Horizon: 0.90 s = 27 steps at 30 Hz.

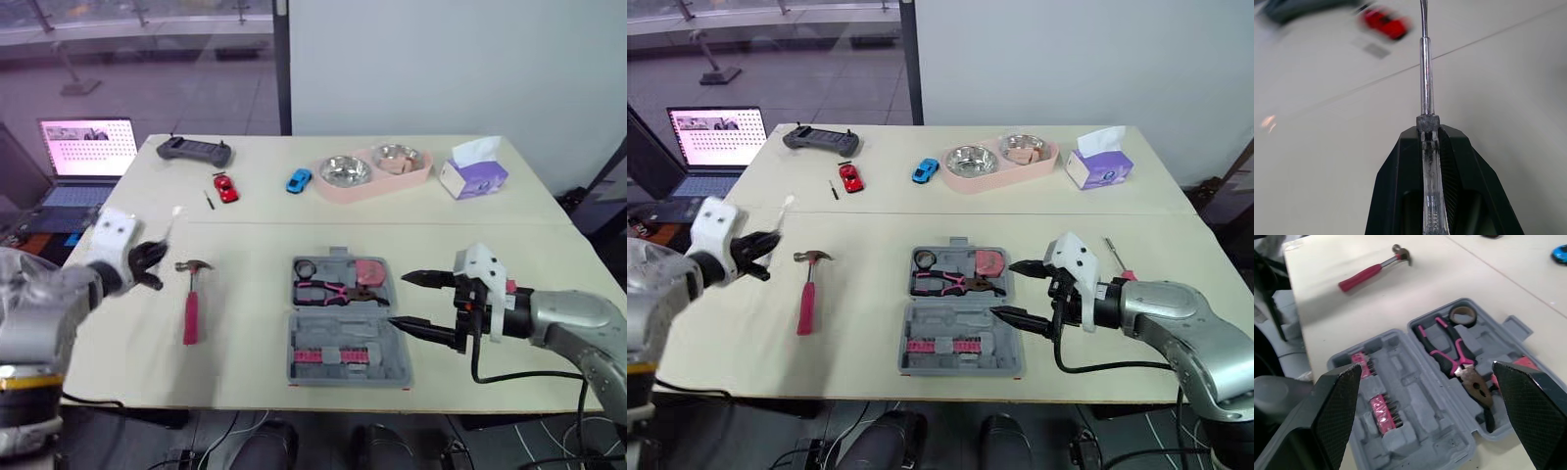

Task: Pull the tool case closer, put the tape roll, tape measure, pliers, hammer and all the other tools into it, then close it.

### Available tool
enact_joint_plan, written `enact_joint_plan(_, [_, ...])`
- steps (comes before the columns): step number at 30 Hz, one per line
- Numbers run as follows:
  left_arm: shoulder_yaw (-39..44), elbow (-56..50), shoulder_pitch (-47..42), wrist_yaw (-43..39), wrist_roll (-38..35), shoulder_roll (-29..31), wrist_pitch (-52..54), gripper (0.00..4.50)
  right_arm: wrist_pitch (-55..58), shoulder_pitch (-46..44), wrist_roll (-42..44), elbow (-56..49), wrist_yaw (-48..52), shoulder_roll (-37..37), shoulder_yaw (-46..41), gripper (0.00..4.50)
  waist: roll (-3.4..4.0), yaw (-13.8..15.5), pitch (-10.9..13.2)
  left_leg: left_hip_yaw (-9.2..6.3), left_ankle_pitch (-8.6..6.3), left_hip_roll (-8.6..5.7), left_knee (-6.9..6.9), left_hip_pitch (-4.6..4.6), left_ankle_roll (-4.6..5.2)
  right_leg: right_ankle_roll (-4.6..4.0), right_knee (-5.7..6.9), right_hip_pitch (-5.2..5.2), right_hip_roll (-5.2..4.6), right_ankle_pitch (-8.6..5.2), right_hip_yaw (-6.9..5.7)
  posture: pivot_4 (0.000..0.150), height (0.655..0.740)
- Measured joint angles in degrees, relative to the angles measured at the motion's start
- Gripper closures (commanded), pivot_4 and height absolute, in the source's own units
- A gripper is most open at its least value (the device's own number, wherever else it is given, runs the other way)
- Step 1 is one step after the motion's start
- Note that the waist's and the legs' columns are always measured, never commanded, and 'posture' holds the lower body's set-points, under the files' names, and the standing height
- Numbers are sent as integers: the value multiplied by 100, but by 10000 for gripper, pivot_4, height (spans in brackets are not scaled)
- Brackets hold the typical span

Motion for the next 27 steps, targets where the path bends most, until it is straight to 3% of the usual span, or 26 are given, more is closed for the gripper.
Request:
enact_joint_plan(4, [-1259, -8, -726, -1337, -88, 238, 295, 44695, 9, 225, 9, -84, -217, 37, -113, 0, -8, -78, 11, 0, 7, 3, -5, -3, 19, 7, 2, -8, 6, 1, -1, 1500, 7400])
enact_joint_plan(11, [-2940, -58, -2134, -2681, 107, 305, 1061, 44695, -44, 594, 5, -288, -484, 191, -243, 0, -3, -96, 20, 4, 1, 8, -12, -3, 29, 9, 6, -12, 12, -1, -1, 1500, 7400])
enact_joint_plan(19, [-4727, -154, -3502, -3169, 547, -561, 1964, 44695, -79, 888, 11, -625, -562, 199, -311, 0, -29, -80, 37, 3, 1, 2, 10, -4, 34, 16, 6, 2, 11, -4, 0, 1500, 7400])
enact_joint_plan(27, [-5712, 797, -4060, -3221, 1358, -1423, 1326, 44695, -75, 815, 16, -639, -690, 202, -264, 0, -26, -97, 38, 3, 2, 19, 3, 1, 33, 13, 13, -3, 29, -4, 2, 1500, 7400])
